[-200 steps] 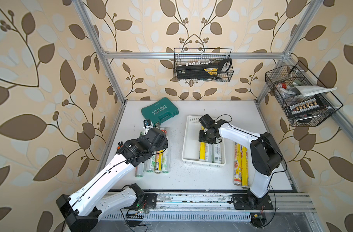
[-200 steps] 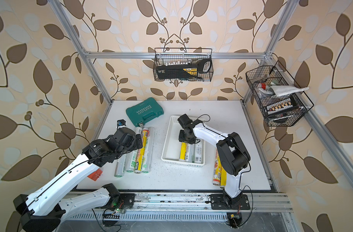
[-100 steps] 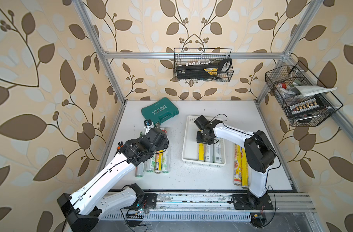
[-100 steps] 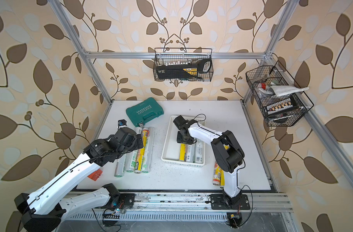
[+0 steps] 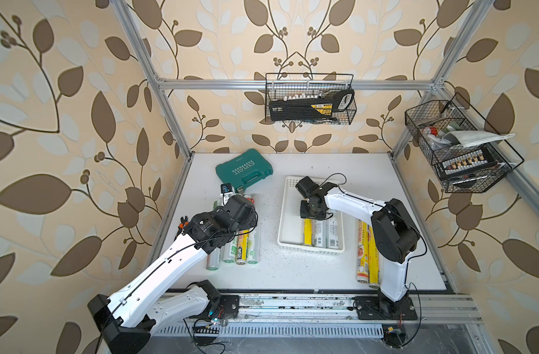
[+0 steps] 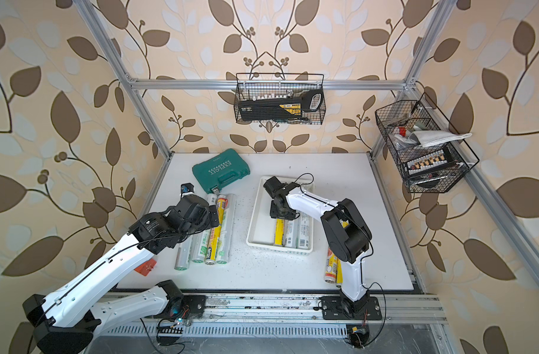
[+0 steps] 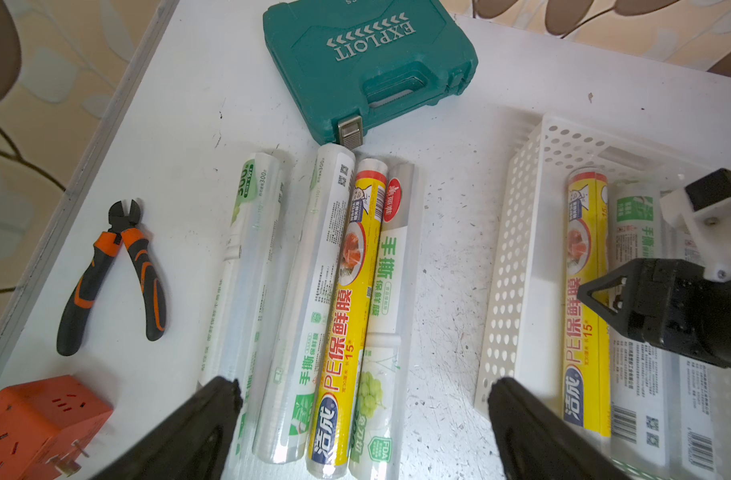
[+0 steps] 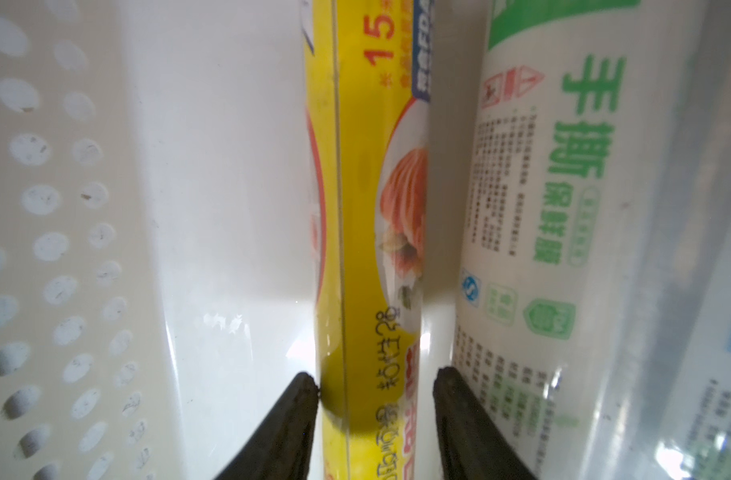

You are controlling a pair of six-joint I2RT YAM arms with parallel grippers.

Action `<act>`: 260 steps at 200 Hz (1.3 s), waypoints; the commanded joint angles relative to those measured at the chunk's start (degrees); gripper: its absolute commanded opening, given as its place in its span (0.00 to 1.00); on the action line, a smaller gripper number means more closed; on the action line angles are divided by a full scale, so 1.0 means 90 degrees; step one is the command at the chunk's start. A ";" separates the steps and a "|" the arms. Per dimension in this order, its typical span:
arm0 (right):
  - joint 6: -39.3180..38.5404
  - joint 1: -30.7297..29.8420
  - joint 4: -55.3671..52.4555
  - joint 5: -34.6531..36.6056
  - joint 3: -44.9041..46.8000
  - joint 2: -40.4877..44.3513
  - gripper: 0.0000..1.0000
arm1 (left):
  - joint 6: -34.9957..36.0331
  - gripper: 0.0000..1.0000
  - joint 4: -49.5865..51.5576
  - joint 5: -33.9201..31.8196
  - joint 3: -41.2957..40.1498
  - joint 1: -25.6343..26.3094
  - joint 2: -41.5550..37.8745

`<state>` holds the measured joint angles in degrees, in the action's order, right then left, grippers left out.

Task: Put the plastic wrap into the basket
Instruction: Place the plastic wrap in the basket, then pick up the plastic wrap from the center of the board.

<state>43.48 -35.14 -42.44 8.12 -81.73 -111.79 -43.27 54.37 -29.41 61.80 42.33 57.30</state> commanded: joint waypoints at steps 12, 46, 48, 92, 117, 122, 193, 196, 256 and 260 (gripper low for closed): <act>0.0041 -0.0021 -0.0373 0.0407 -0.0213 0.0042 0.47 | 0.0061 0.99 -0.0064 0.0033 -0.0002 -0.0054 -0.0068; -0.0012 -0.0015 -0.0561 0.0610 -0.0228 0.0405 0.47 | 0.0052 0.99 -0.0075 0.0025 -0.0001 -0.0052 -0.0002; -0.0016 -0.0013 -0.0557 0.0606 -0.0226 0.0445 0.47 | 0.0054 0.99 -0.0075 0.0023 -0.0004 -0.0054 0.0007; -0.0205 -0.0013 -0.0530 0.0583 -0.0099 0.1217 0.49 | 0.0042 0.99 -0.0141 -0.0008 0.0014 -0.0054 0.0221; -0.0418 -0.0017 -0.0558 0.0609 -0.0008 0.1641 0.49 | 0.0052 0.99 -0.0217 -0.0035 0.0055 -0.0054 0.0421; -0.0452 -0.0018 -0.0550 0.0611 0.0039 0.1738 0.49 | 0.0062 0.99 -0.0234 -0.0043 0.0057 -0.0054 0.0470; -0.1040 0.0014 -0.0201 0.0670 0.0860 0.2992 0.54 | -0.0049 0.99 -0.0704 -0.0048 -0.0066 -0.0159 0.1363; -0.1063 0.0020 -0.0202 0.0664 0.0885 0.3021 0.54 | -0.0047 0.99 -0.0733 -0.0031 -0.0082 -0.0169 0.1404; -0.1258 0.0402 0.0277 0.0418 0.1635 0.3672 0.56 | -0.0045 0.99 -0.1372 0.0587 -0.0540 -0.0647 0.2041; -0.1269 0.0439 0.0313 0.0386 0.1679 0.3712 0.56 | -0.0050 0.99 -0.1413 0.0651 -0.0570 -0.0682 0.2080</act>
<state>33.61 -32.67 -42.26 12.64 -69.06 -80.66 -43.46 45.17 -27.14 58.28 38.11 74.50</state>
